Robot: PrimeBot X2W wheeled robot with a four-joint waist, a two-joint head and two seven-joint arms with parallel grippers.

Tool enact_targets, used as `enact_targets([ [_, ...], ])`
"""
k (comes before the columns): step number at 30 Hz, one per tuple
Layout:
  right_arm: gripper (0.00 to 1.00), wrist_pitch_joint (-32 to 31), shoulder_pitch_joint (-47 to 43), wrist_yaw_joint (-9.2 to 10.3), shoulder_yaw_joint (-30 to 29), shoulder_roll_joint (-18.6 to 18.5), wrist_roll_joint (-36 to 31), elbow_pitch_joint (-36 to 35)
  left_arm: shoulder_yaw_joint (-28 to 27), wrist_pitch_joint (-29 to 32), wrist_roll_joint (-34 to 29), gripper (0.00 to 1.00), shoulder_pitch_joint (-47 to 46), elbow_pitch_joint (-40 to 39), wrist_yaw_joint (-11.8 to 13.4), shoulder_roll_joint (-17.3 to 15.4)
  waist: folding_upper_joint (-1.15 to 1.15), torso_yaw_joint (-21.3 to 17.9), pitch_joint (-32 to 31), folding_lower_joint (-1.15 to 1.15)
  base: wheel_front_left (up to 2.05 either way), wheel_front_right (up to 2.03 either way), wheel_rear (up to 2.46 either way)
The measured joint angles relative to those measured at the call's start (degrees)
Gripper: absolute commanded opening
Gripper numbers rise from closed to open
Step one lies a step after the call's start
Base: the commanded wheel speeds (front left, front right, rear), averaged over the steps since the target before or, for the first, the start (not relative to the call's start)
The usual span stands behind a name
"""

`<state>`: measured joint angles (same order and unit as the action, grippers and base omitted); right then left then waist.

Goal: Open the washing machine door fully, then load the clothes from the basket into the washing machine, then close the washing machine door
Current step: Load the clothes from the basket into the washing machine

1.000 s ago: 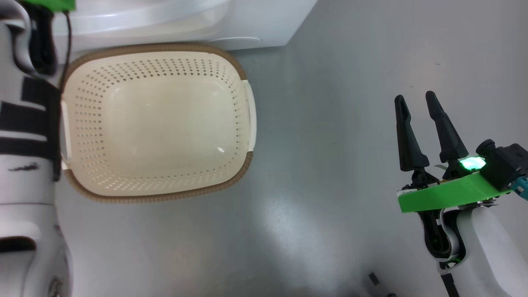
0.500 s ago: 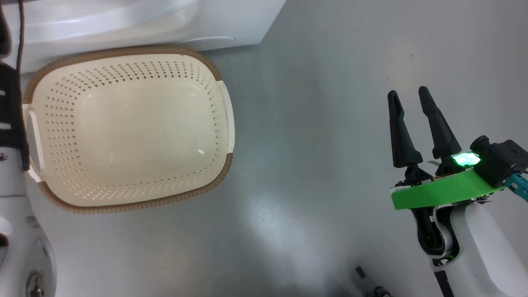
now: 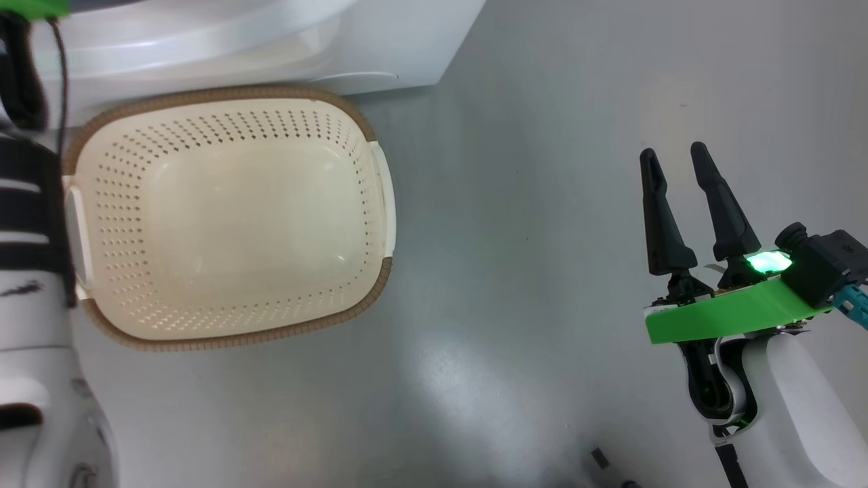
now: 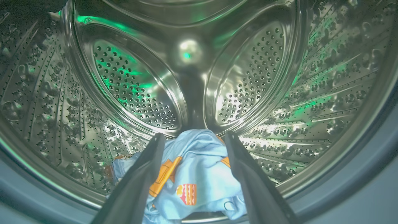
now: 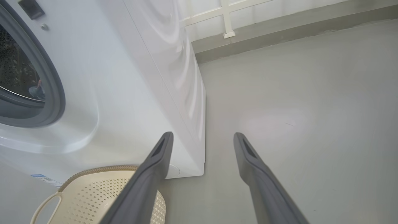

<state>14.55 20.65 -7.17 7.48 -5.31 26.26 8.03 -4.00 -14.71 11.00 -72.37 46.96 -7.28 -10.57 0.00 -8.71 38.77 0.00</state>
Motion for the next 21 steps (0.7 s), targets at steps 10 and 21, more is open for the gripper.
enact_targets([
  [10,1.00,0.00,-0.25,0.00,-0.36,-0.70,0.00,0.15,0.21,0.01,-0.14,1.00,8.76,-4.35,-0.02,2.86,0.00,1.29,-3.23,0.00,0.00,0.00,0.00],
  [21,1.00,0.00,-2.85,0.00,-0.14,-2.55,0.00,1.11,0.96,0.01,0.62,1.00,23.54,-9.79,-0.09,3.39,0.00,2.93,-9.46,0.00,0.00,0.00,0.00],
])
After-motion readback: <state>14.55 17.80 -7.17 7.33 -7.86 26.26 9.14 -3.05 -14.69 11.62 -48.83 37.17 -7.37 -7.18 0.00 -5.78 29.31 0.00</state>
